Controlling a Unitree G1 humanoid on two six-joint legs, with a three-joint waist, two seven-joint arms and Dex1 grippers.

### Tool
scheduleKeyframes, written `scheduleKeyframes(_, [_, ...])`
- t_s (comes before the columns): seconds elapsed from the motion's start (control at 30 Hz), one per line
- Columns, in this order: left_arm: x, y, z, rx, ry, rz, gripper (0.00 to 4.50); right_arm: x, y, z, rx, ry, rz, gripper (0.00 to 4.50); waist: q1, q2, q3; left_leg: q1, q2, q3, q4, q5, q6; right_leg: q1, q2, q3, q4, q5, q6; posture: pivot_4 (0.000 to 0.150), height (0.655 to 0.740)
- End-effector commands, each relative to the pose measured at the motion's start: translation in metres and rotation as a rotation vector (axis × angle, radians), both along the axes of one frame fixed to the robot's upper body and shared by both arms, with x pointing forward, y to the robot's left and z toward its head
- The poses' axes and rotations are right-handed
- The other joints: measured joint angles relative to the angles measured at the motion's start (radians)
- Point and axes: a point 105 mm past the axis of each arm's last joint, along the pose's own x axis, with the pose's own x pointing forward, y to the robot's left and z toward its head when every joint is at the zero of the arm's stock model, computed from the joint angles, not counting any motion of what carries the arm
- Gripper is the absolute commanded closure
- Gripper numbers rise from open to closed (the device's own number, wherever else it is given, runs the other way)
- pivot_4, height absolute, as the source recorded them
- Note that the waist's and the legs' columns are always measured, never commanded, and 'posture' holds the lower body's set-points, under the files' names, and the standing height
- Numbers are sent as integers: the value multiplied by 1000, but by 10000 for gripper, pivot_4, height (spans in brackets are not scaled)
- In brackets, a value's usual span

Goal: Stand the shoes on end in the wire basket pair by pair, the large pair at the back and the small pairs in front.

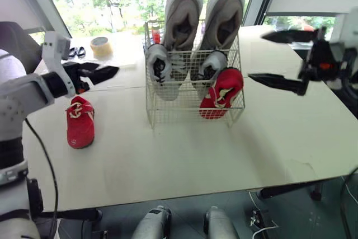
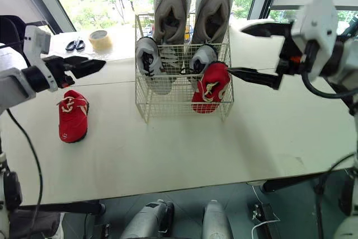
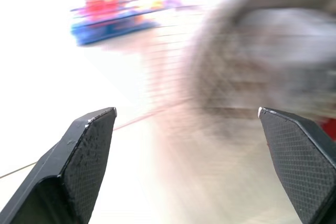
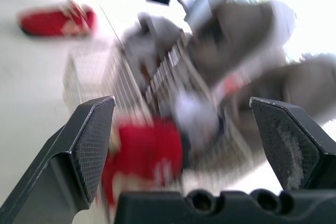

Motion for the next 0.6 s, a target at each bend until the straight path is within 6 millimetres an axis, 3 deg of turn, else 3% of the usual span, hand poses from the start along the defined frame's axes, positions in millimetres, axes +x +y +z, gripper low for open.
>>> scheduleKeyframes(0.03, [2, 46, -16, 51, 102, 270, 0, -8, 24, -2, -48, -3, 128, 725, -1, -1, 0, 0, 0, 0, 0, 0, 0, 0, 0, 0, 0, 0, 0, 1500, 7400])
scheduleKeyframes(0.17, [-19, 88, -43, 122, 253, 421, 0, -5, 34, -2, -75, -2, 184, 725, -3, -3, 1, -4, -1, 2, 1, 2, -4, -4, -1, 0, 1, 0, 0, 1500, 7400])
scheduleKeyframes(0.27, [-33, 103, -55, 133, 312, 453, 0, -1, 34, -4, -93, 5, 186, 725, -3, -3, 2, -4, 0, 2, 0, 3, -4, -6, 0, 0, 1, 0, 0, 1500, 7400])
scheduleKeyframes(0.6, [-38, 99, -99, 50, 444, 413, 0, -2, 35, -6, -107, 4, 179, 725, 5, -3, 1, -4, 0, 0, 1, 1, -3, -7, -1, -1, 2, 0, 0, 1500, 7400])
